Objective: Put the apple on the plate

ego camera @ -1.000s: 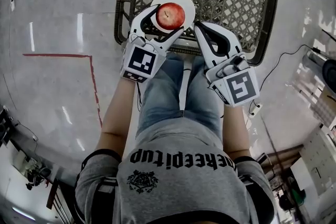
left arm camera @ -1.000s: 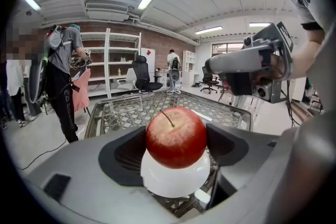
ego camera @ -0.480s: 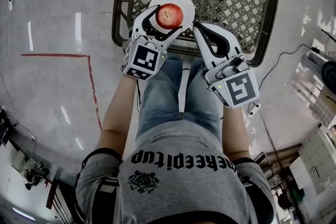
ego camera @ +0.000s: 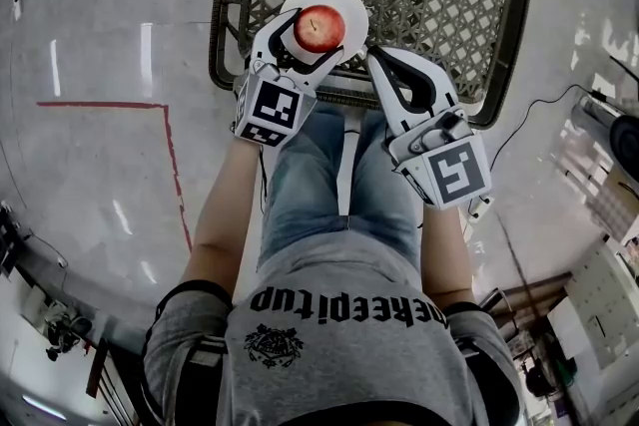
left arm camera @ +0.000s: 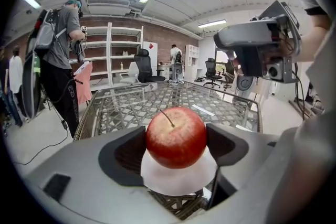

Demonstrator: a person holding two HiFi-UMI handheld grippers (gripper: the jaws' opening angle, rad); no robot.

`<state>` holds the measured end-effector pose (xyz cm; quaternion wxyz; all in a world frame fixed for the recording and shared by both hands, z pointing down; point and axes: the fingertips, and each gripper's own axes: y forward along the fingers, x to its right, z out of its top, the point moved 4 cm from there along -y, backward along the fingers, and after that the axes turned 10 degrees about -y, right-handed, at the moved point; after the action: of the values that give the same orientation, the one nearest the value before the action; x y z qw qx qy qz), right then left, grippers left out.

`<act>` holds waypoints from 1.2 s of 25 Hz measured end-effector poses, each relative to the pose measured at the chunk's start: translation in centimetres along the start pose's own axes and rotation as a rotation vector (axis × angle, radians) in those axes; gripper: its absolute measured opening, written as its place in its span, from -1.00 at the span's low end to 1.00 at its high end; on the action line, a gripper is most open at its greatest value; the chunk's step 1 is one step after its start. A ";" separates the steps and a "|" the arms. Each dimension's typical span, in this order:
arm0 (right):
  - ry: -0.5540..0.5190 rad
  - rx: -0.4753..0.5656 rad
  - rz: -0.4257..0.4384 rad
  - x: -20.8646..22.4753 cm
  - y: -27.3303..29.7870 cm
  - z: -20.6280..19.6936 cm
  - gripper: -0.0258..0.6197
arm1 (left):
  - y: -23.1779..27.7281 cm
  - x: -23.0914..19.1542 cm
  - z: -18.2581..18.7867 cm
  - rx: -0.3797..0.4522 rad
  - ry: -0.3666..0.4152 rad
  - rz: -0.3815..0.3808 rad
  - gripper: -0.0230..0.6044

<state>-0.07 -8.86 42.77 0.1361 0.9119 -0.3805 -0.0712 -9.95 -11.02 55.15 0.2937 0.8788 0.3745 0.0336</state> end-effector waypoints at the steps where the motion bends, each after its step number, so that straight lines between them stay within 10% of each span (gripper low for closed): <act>1: 0.000 0.000 0.000 0.0 0.0 -0.1 -0.88 | 0.1 -0.1 -0.1 -0.004 0.001 0.003 0.29; 30: -0.003 0.001 0.008 0.8 -1.6 2.5 -0.88 | -0.4 0.6 2.6 -0.022 0.031 -0.002 0.31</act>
<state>1.00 -8.81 39.87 0.1352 0.9103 -0.3845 -0.0720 -9.02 -11.69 52.69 0.2974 0.8746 0.3797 0.0508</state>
